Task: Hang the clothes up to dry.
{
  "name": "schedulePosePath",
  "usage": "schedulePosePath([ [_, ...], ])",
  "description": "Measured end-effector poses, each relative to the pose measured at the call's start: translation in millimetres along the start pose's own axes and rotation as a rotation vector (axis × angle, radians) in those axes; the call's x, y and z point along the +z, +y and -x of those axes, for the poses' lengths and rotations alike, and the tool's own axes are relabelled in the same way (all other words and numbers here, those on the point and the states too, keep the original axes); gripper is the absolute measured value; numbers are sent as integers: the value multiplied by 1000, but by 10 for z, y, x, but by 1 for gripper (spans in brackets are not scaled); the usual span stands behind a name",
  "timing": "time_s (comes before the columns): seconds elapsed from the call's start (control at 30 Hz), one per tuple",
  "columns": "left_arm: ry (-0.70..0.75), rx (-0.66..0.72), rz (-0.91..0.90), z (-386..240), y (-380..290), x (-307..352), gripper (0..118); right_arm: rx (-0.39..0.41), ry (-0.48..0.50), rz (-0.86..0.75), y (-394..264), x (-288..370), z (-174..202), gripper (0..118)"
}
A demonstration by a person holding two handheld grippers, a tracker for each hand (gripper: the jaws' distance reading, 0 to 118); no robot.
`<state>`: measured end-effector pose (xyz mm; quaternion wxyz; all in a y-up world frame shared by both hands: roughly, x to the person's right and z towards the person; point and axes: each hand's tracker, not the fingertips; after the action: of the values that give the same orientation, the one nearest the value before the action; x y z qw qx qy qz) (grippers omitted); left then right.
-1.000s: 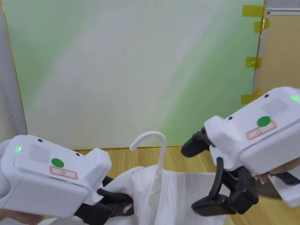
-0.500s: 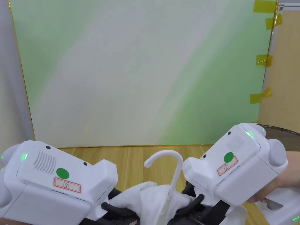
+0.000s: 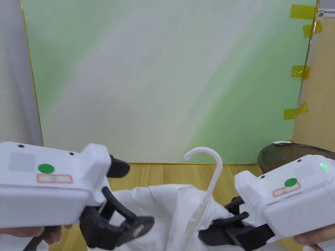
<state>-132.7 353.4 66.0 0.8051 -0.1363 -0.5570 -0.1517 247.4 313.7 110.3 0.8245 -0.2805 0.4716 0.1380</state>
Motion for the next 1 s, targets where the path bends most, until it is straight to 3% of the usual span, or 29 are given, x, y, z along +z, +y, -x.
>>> schedulePosePath([
  [0.03, -7, 53, -54, 33, 39, 104, 113, -79, 73, 23, -4, 28, -45, 5],
  [0.07, -15, 87, -100, 36, 78, 220, 113, -70, 4, -45, -28, 100, -25, 5],
  [0.1, -44, 90, -148, 12, 99, 319, 113, -96, 43, -61, -9, 145, -67, 5],
  [0.13, -55, 104, -194, -29, 99, 381, 113, -90, -21, -118, -23, 207, -46, 5],
  [0.17, -79, 89, -211, -83, 88, 420, 113, -119, 19, -135, -24, 255, -50, 5],
  [0.2, -95, 93, -217, -157, 63, 412, 113, -99, -37, -181, -18, 309, -4, 5],
  [0.27, -105, 105, -203, -268, -37, 300, 109, -118, -25, -220, -6, 366, 61, 5],
  [0.3, -127, 135, -192, -308, -106, 211, 93, -103, -63, -258, -16, 389, 110, 5],
  [0.33, -151, 153, -178, -341, -161, 98, 61, -167, -5, -259, -21, 390, 98, 5],
  [0.37, -165, 169, -154, -372, -215, -35, 8, -131, -75, -292, -46, 407, 175, 4],
  [0.43, -103, 174, -154, -434, -258, -244, 3, -162, -26, -279, -46, 415, 217, 4],
  [0.47, -161, 176, -156, -440, -244, -311, 2, -109, -99, -312, -49, 434, 309, 4],
  [0.5, -250, 227, -155, -442, -216, -363, 2, -137, -42, -303, -113, 448, 285, 4],
  [0.53, -241, 239, -194, -472, -193, -388, 1, -136, -83, -334, -138, 467, 335, 4],
  [0.6, -237, 200, -195, -460, -163, -393, 1, -187, -55, -343, -183, 513, 348, 4],
  [0.63, -251, 180, -181, -475, -137, -413, 1, -128, -103, -362, -225, 557, 391, 4],
  [0.67, -240, 173, -186, -495, -125, -424, 1, -164, -71, -353, -237, 590, 377, 4],
  [0.77, -272, 172, -197, -521, -103, -422, 1, -187, -114, -387, -330, 664, 490, 4],
  [0.8, -291, 177, -197, -528, -69, -438, 1, -191, -75, -386, -362, 704, 507, 4],
  [0.83, -299, 176, -207, -550, -45, -449, 1, -184, -154, -405, -388, 748, 568, 4],
  [0.87, -323, 171, -218, -592, 16, -466, 1, -185, -120, -407, -433, 795, 618, 4],
  [1.0, -419, 124, -219, -744, 174, -660, 1, -243, -241, -478, -662, 1106, 848, 4],
])
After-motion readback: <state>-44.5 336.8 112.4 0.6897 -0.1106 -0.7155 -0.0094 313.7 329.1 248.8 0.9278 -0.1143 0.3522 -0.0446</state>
